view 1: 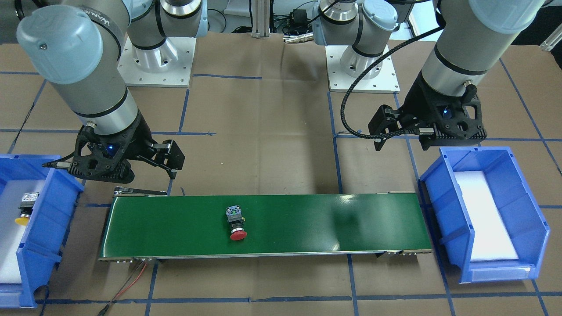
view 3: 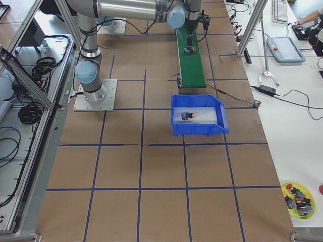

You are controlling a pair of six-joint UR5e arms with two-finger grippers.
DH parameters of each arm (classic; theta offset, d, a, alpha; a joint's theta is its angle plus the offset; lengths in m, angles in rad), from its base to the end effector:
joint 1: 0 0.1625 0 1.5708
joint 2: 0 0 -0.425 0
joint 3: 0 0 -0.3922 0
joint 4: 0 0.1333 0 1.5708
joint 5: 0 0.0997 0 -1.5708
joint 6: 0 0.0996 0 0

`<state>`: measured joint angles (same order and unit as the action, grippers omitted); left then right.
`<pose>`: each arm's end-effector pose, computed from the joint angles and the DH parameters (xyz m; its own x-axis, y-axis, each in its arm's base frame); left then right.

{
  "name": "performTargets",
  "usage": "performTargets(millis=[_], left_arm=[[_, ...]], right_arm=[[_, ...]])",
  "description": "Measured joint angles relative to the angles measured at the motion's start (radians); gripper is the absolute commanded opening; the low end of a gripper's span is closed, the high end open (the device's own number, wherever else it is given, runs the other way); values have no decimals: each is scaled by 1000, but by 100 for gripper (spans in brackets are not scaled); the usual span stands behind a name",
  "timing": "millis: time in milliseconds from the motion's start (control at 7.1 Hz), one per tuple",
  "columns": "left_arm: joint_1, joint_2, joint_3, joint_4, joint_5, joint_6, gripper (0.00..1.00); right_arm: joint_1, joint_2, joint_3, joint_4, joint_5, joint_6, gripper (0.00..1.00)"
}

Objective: Transport two buttons from left to right
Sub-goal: 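Move the right gripper back over the conveyor toward the red button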

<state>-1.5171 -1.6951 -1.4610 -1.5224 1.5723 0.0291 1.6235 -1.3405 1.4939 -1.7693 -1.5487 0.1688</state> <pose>-0.1036 -0.5542 0.4824 -0.9997 -0.0247 -0.0025 -0.0246 0.9991 -0.0338 0.1663 -0.5807 0.4214 -0.9930 0.1147 -0.0293 0.1158 0.9924 -0.0407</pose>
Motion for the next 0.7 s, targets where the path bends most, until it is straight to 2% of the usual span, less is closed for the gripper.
performTargets(millis=[704], left_arm=[[0,0,1,1,0,0,100]], right_arm=[[-8,33,19,-31,3,3,99]])
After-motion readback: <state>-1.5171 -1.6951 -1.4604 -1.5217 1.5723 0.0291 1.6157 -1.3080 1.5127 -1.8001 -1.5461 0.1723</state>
